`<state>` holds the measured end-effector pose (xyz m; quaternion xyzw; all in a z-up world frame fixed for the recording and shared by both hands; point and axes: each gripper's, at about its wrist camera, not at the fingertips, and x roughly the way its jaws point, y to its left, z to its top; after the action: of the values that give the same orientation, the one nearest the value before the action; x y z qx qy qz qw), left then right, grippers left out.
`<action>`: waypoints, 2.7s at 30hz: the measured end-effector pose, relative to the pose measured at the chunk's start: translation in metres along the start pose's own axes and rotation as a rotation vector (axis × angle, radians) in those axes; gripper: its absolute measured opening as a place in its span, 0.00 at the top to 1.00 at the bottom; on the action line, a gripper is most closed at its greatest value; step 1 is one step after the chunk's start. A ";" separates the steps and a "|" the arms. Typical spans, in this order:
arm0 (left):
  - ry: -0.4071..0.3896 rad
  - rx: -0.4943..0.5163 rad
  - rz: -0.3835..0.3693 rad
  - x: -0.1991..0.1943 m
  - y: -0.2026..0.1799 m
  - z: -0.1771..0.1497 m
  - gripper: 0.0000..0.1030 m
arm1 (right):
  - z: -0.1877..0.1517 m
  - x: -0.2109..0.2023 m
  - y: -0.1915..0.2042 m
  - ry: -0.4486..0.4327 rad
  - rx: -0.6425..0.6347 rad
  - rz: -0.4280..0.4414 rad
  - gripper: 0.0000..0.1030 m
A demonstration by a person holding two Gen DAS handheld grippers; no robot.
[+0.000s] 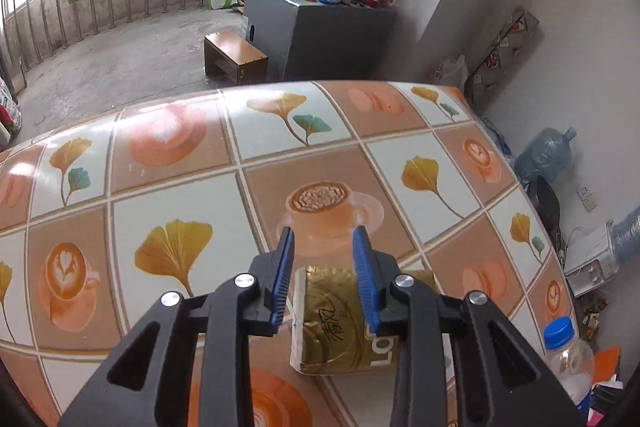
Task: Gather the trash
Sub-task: 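Lift the gold tissue pack and Pepsi bottle off the table with both grippers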
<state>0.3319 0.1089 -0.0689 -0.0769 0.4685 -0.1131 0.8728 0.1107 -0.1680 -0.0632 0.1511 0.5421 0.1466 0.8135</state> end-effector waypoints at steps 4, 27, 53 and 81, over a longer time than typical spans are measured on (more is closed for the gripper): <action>0.047 0.021 -0.064 -0.023 -0.006 -0.030 0.74 | -0.006 -0.014 -0.008 -0.011 -0.014 0.002 0.42; 0.000 -0.090 -0.222 -0.169 -0.005 -0.188 0.56 | -0.024 -0.016 -0.023 -0.048 0.007 0.057 0.43; 0.194 0.115 -0.155 -0.133 -0.059 -0.215 0.38 | -0.027 -0.018 -0.037 -0.060 0.117 0.152 0.42; 0.067 0.198 0.081 -0.110 -0.103 -0.212 0.44 | -0.029 -0.028 -0.008 -0.077 -0.053 -0.029 0.45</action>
<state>0.0825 0.0336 -0.0724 0.0324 0.4868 -0.1259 0.8638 0.0743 -0.1837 -0.0538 0.1273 0.5087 0.1432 0.8394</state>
